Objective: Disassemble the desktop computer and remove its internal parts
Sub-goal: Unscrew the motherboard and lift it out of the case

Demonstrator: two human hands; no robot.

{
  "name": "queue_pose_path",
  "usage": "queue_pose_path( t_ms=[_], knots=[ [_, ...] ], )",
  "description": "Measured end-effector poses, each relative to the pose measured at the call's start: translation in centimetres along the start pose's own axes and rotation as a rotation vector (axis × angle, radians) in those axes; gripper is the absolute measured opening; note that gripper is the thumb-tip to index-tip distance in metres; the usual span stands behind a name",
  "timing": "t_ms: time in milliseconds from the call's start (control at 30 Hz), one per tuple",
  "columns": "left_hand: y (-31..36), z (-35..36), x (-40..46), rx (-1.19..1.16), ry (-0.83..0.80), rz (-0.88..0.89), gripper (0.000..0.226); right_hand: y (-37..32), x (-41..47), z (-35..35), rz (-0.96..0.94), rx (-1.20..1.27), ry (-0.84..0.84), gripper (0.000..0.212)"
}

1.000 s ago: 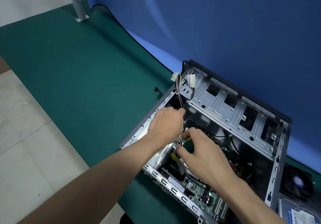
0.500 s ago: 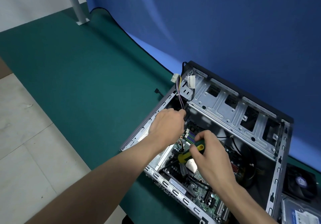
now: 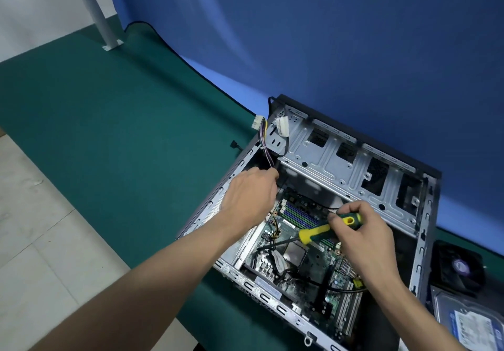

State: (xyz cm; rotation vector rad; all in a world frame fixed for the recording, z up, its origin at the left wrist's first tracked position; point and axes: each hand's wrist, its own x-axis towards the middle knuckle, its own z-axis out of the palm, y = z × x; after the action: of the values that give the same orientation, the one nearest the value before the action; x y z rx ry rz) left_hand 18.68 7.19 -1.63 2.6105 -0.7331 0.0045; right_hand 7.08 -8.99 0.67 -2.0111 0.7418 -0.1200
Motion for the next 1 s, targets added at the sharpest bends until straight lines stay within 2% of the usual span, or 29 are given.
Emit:
queue_pose_path(
  t_ms=[133, 200, 267, 300, 367, 433, 533, 633, 700, 833, 1000],
  knots=[
    [0.6, -0.2, -0.5, 0.129, 0.029, 0.376, 0.013, 1.5, -0.4, -0.8, 0.079, 0.072, 0.066, 0.015],
    [1.3, -0.3, -0.8, 0.190, -0.127, 0.545, 0.011, 2.5, -0.7, -0.9, 0.113, 0.078, 0.072, 0.014],
    [2.4, -0.1, -1.6, 0.214, -0.332, 0.592, 0.015, 3.5, -1.1, -0.8, 0.155, 0.120, 0.062, 0.011],
    [3.0, 0.1, -2.0, 0.210, -0.404, 0.539, 0.016, 3.9, -1.2, -0.8, 0.179, 0.144, 0.053, 0.010],
    [4.1, 0.3, -2.7, 0.236, -0.519, 0.328, 0.014, 4.7, -1.6, -0.6, 0.222, 0.184, 0.031, 0.010],
    [4.9, 0.4, -2.8, 0.360, -0.678, 0.172, 0.010, 5.5, -2.1, -0.2, 0.259, 0.216, 0.018, 0.013],
    [5.5, 0.9, -2.6, 0.515, -0.957, 0.055, 0.014, 6.1, -2.8, 0.3, 0.300, 0.248, 0.001, 0.013],
    [5.5, 2.9, -3.0, 0.686, -1.153, 0.063, 0.032, 6.2, -3.1, 0.5, 0.292, 0.224, -0.010, 0.013],
    [5.5, 4.1, -3.3, 0.766, -1.192, 0.082, 0.033, 6.1, -3.3, 0.6, 0.276, 0.212, -0.012, 0.014],
    [5.3, 5.0, -2.8, 0.750, -1.254, 0.042, 0.034, 6.0, -3.3, 0.5, 0.256, 0.193, -0.015, 0.016],
    [4.5, 5.6, -3.2, 0.812, -1.195, 0.018, 0.032, 6.0, -3.2, 0.7, 0.251, 0.169, -0.016, 0.019]
  ],
)
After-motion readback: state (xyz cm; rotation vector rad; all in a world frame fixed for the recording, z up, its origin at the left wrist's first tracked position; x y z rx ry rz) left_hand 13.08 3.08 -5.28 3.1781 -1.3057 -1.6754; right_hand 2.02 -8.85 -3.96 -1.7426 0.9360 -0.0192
